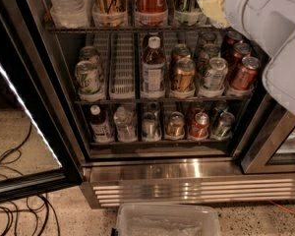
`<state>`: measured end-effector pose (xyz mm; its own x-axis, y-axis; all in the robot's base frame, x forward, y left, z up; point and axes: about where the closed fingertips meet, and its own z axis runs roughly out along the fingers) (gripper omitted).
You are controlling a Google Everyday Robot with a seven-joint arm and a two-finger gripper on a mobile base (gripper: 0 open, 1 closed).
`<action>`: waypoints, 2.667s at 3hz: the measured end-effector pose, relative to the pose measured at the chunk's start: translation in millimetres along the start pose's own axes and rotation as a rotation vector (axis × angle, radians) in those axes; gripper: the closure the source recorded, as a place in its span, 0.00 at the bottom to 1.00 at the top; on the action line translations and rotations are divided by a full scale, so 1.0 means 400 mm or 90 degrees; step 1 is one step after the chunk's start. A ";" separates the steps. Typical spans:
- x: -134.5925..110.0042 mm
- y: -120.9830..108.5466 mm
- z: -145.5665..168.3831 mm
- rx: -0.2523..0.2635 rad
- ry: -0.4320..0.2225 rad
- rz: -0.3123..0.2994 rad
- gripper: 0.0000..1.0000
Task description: Pick water bottle from top shelf of fridge
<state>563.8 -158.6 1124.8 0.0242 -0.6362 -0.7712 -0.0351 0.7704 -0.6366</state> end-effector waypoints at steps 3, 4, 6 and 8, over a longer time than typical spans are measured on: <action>0.008 0.186 -0.149 -0.090 0.032 0.079 1.00; 0.020 0.282 -0.190 -0.133 0.051 0.115 1.00; 0.152 0.408 -0.222 -0.205 0.171 0.141 1.00; 0.162 0.427 -0.265 -0.239 0.217 0.185 1.00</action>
Offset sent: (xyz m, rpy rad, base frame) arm -0.0746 0.0390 -0.0432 0.1672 0.1952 0.0866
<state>453.7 -72.8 966.6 -0.3601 -0.4269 -0.8295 -0.3458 0.8869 -0.3063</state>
